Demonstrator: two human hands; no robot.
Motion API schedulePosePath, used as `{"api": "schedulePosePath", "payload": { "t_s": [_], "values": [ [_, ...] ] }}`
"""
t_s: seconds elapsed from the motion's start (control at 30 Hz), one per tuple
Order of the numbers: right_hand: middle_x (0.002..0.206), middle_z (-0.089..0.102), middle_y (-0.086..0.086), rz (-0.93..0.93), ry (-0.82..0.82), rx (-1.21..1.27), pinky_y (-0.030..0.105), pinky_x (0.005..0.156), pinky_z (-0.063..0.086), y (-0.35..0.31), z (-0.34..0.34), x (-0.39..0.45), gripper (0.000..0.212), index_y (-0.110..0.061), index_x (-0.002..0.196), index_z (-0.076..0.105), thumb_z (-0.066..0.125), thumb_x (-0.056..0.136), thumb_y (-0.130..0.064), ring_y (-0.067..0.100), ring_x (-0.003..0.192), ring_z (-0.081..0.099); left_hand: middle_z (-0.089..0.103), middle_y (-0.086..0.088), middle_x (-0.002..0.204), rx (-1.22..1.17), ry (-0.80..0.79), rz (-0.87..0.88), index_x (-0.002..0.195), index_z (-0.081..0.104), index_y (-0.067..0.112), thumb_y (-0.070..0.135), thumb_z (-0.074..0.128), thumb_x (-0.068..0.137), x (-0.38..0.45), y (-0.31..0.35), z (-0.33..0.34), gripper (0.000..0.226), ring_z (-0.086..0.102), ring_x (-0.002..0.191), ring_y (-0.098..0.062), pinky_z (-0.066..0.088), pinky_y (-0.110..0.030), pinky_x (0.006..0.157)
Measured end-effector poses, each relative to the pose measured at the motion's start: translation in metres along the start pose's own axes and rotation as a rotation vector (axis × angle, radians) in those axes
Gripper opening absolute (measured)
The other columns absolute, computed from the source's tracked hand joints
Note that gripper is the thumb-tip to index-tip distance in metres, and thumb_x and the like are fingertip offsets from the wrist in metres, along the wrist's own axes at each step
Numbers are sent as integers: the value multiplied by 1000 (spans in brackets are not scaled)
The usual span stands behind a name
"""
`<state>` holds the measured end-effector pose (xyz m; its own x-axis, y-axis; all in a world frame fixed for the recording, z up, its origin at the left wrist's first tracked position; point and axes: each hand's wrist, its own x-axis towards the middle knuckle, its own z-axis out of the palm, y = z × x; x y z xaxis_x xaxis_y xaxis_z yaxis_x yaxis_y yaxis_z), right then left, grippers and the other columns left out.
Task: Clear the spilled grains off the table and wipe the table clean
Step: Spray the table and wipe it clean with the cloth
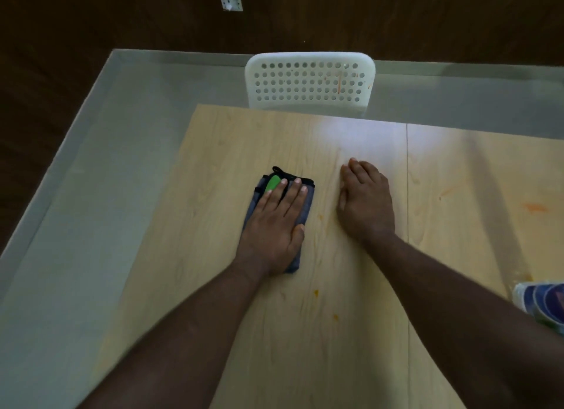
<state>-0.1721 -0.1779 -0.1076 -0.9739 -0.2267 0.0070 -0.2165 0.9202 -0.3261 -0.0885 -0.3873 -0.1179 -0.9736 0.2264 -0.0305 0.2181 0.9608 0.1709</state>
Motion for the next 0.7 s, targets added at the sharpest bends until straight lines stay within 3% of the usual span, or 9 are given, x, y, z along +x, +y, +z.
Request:
{"api": "schedulePosePath", "payload": {
  "t_s": [0.33,0.6,0.7],
  "values": [
    [169,35,8,-30,-7,-13,46,130,18,1,-3,0,55,-14,162,39,39,110,-33,27,159,23,-5,-1,177,6,26,-101,169,1,16,40,21,107,-28,18,5,70,-9,163,-19,7,-46,132],
    [167,39,7,-14,26,15,43,130,17,-4,-2,-18,51,-14,159,45,39,112,-33,25,159,25,-6,-1,177,-1,17,90,169,2,16,36,30,108,-76,13,6,70,-7,163,-20,9,-47,132],
    [168,37,7,-24,-7,76,42,131,16,-7,-2,-49,52,-14,159,44,39,111,-34,24,160,22,-1,0,177,-35,25,-13,169,6,17,37,31,107,-92,-8,5,70,-2,163,-19,11,-47,132]
  ]
}}
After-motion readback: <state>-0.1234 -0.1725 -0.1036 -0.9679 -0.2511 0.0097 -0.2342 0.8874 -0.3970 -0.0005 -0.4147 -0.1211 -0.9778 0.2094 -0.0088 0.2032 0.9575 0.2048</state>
